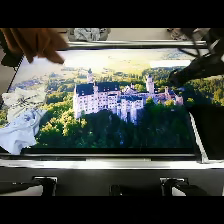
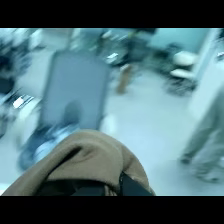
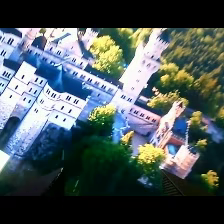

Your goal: Fold the shirts.

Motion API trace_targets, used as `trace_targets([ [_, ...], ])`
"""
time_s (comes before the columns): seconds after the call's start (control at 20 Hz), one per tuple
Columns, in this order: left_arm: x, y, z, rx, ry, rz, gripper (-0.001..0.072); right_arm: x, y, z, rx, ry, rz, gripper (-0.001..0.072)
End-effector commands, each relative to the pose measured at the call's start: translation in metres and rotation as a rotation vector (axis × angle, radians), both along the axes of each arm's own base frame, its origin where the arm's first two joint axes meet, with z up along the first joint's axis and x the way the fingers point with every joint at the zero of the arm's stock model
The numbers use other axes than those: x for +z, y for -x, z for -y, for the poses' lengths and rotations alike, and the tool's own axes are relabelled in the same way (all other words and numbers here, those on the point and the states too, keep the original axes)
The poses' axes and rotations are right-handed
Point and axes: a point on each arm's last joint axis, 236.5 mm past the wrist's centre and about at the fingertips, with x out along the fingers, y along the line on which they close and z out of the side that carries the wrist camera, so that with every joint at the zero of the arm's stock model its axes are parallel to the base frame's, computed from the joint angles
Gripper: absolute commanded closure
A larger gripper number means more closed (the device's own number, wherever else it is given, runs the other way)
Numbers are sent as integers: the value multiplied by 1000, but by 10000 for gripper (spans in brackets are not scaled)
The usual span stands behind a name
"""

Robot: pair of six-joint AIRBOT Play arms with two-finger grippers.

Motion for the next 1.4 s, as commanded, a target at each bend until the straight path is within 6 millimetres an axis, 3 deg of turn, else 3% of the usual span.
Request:
trace_targets([
  [0.0,58,122,79,-214,-63,33,683,70,43,7,-12,24,178,33],
  [0.1,32,158,122,-352,-111,-86,682,96,74,7,-14,25,234,33],
  [0.2,-18,177,164,-482,-170,-244,682,108,104,10,-17,35,250,33],
  [0.25,-52,184,187,-545,-205,-334,682,108,116,13,-22,46,235,33],
  [0.4,-173,205,247,-683,-279,-591,681,82,142,23,-41,84,89,33],
  [0.5,-270,221,277,-728,-308,-722,681,58,150,25,-38,96,-38,34],
  [0.6,-363,244,288,-745,-315,-829,681,39,142,24,-32,97,-119,34],
  [0.7,-429,271,286,-749,-230,-1021,677,23,124,24,-29,98,-171,34],
  [0.75,-439,275,283,-745,-203,-1079,575,13,114,23,-27,99,-198,34],
  [0.8,-436,269,278,-735,-192,-1096,180,2,104,23,-26,99,-229,33],
  [0.85,-421,256,271,-720,-183,-1084,-13,-10,93,23,-13,108,-258,33],
  [0.95,-375,217,235,-672,-246,-1021,-10,-32,75,23,15,124,-310,32],
  [1.0,-352,195,204,-615,-295,-994,-10,-45,68,23,29,132,-348,32],
  [1.1,-329,172,140,-511,-368,-1012,-10,-70,59,18,49,117,-423,33],
  [1.15,-333,171,113,-470,-355,-1067,-10,-82,56,12,67,95,-455,33],
  [1.25,-369,189,71,-413,-303,-1241,-9,-118,64,-5,141,43,-557,34],
  [1.35,-417,213,68,-427,-169,-1371,-9,-160,83,-13,170,11,-670,34],
])
